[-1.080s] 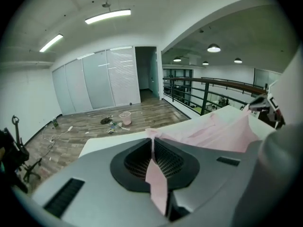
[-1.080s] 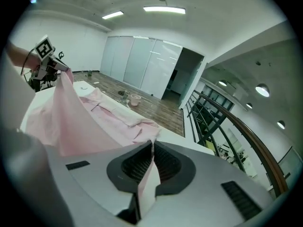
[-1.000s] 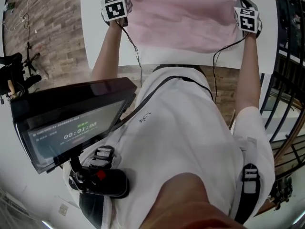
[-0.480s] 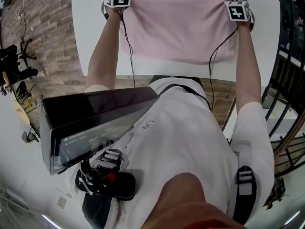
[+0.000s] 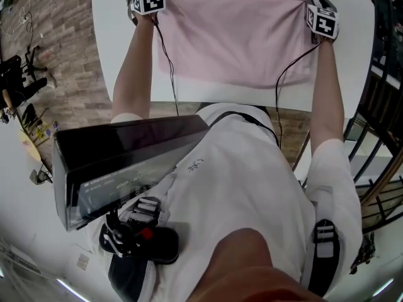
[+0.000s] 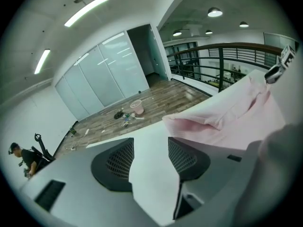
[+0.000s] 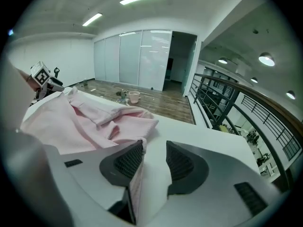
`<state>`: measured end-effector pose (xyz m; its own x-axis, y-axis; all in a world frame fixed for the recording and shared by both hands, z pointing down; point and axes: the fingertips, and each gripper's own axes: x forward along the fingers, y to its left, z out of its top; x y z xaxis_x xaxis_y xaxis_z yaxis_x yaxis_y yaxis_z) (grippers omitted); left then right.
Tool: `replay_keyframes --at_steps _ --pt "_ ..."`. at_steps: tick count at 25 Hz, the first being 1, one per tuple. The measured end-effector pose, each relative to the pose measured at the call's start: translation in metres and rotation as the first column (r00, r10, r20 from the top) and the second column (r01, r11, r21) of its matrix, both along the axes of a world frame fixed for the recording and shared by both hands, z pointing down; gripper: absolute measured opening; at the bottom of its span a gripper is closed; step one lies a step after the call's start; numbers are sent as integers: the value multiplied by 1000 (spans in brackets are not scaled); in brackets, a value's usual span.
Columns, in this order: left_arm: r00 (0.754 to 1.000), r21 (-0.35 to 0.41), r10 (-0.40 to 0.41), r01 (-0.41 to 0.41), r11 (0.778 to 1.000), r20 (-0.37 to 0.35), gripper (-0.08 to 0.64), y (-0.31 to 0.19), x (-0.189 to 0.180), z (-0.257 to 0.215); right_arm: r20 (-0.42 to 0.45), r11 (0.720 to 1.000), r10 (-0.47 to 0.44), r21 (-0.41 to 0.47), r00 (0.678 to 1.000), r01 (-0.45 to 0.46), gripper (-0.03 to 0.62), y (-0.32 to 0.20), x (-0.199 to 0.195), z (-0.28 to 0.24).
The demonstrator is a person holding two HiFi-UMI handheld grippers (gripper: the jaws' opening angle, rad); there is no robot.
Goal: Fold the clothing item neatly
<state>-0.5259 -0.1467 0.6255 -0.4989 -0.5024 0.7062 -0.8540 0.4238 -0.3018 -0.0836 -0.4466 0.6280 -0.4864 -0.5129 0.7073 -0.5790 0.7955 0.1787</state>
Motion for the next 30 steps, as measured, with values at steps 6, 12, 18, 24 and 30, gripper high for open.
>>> replay_keyframes --at_steps 6,12,18,24,30 --pt "999 68 -19 17 998 34 209 6 -22 -24 190 995 88 -51 978 -80 144 -7 3 -17" --pt "990 156 100 -83 984 -100 2 27 11 -34 195 997 -15 -77 981 30 2 32 1 -14" --pt "629 230 652 -621 749 -424 2 66 194 -17 149 898 -368 -198 918 393 2 131 3 9" --pt "648 85 649 -679 730 -399 3 107 249 41 86 858 -451 -234 888 458 2 176 20 40" --pt "778 36 465 -498 866 -422 3 109 199 85 6 918 -358 -179 934 354 2 153 25 68"
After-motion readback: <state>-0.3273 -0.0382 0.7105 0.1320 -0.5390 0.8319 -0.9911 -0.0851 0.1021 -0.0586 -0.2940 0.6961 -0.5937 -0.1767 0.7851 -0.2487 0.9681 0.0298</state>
